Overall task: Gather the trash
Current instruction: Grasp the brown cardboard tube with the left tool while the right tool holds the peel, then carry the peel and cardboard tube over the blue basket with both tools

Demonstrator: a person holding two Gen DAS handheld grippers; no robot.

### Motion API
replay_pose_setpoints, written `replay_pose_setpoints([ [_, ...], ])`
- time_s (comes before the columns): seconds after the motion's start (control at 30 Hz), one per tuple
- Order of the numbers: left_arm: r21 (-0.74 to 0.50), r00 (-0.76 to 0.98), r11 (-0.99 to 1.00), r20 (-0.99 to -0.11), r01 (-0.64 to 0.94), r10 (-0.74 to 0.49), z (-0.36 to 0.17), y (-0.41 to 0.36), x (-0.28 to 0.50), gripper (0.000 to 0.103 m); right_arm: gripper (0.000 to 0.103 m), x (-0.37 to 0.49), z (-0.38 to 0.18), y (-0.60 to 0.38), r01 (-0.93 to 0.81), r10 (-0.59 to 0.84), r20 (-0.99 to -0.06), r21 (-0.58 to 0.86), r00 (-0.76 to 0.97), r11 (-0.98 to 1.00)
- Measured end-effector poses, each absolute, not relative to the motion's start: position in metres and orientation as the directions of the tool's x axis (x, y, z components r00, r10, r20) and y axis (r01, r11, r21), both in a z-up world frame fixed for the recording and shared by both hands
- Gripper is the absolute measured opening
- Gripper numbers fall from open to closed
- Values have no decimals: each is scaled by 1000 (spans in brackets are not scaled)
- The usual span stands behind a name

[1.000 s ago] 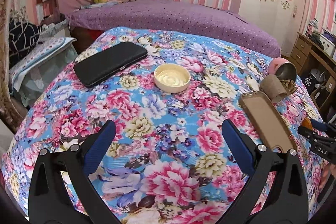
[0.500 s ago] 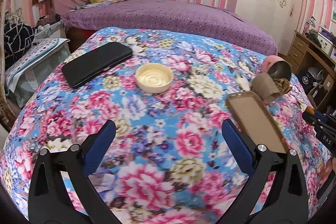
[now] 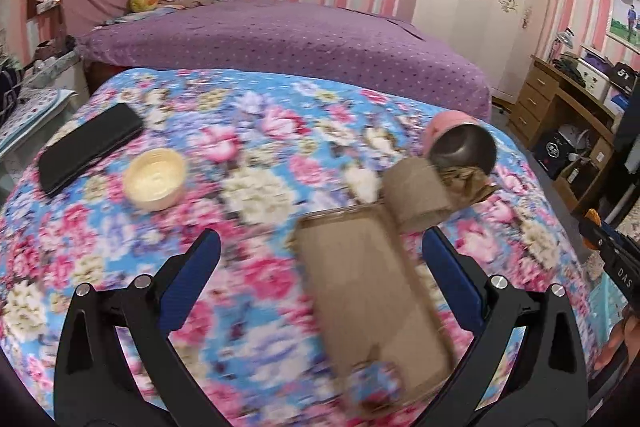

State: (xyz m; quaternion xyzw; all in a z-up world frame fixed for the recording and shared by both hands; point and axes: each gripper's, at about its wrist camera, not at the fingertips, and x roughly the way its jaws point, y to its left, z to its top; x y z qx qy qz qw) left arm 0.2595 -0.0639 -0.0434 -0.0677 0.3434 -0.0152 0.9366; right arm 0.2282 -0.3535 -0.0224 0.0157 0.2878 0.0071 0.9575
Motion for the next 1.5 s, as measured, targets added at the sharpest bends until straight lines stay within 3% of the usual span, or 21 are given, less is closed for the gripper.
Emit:
replay_pose_setpoints([
  [0.37, -107, 698, 994, -709, 34, -100, -49, -118, 314, 96, 28, 226, -24, -384, 21, 29, -552, 84, 833, 996],
  [0.57, -96, 639, 993, -760, 66, -116, -67, -132, 333, 67, 28, 224, -25, -390, 24, 27, -554, 86, 832, 996],
  [0.63, -99, 654, 992, -746, 80, -127, -66, -132, 331, 52, 28, 223, -25, -390, 24, 26, -552, 84, 833, 996],
  [0.7, -95, 657, 992, -743, 83, -126, -65, -134, 329, 48, 28, 221, -24, -389, 22, 27, -548, 82, 836, 996],
  [1.5, -75, 804, 986, -572, 148, -164, -3, -177, 185, 45, 28, 148, -2, -420, 56, -30, -519, 34, 854, 998],
])
